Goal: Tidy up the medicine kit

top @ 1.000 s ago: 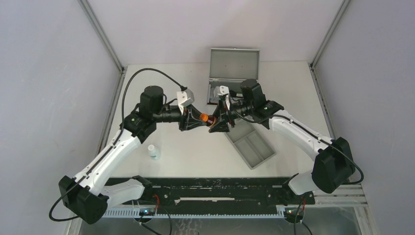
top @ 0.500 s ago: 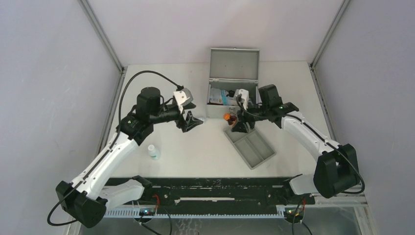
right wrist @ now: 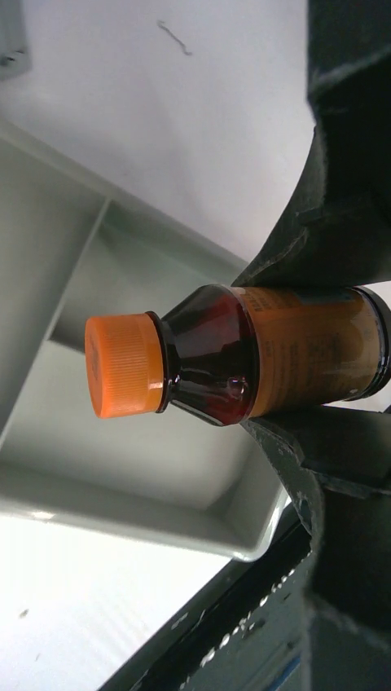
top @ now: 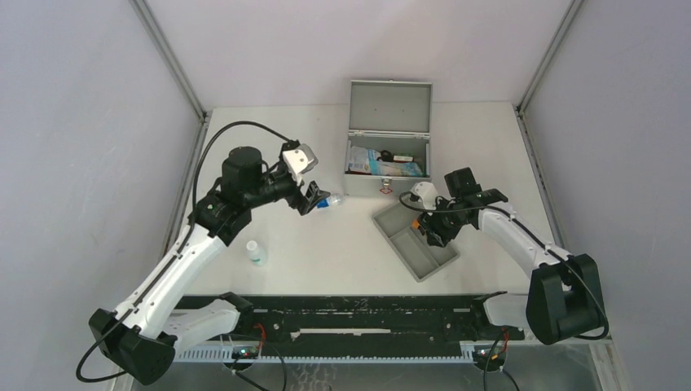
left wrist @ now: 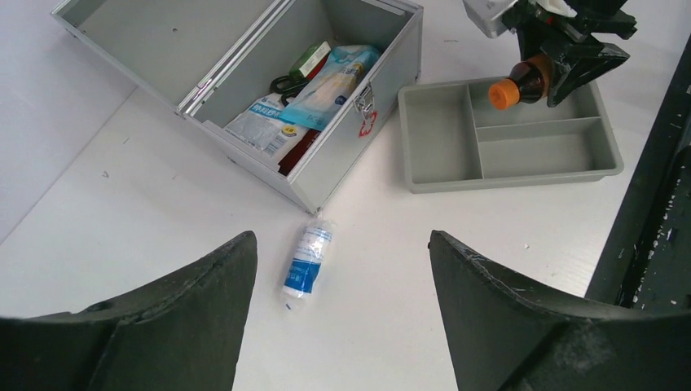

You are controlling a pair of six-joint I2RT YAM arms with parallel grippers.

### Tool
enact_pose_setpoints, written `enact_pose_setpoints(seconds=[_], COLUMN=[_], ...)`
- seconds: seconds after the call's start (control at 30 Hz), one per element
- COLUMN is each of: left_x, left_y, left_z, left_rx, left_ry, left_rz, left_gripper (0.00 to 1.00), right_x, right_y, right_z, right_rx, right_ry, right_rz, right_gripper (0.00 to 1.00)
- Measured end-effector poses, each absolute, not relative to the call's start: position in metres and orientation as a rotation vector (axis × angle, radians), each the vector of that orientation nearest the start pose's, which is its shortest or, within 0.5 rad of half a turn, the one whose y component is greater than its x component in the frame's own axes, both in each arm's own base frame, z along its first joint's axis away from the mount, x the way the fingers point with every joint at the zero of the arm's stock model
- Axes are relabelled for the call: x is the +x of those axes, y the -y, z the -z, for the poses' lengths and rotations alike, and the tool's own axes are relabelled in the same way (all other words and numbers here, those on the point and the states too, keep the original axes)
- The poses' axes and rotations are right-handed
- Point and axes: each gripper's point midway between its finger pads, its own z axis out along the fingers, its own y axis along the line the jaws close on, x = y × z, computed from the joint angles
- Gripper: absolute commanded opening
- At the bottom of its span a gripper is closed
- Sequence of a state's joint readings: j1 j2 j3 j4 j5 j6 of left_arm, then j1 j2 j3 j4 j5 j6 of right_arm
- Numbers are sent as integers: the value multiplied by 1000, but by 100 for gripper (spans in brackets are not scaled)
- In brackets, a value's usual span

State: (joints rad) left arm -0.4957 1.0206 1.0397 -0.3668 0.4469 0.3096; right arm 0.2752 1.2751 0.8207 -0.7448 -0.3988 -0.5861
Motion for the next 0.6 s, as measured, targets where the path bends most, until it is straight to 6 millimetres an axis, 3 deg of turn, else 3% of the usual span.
enact_pose_setpoints(seconds=[0.3,0.6], left_x=[261,255], left_y=[214,210], left_z=[-292,-299], left_rx=[1025,1022], left_ry=[-1599,-1568], left_rz=[542,533], left_gripper=[82,83], right_x=[219,225], right_y=[-84,-88], right_z=[-47,-45], right_rx=[-1168,-1106], right_ry=[-2585,-2685], right_rz=[-295,-244], right_gripper=[33,37])
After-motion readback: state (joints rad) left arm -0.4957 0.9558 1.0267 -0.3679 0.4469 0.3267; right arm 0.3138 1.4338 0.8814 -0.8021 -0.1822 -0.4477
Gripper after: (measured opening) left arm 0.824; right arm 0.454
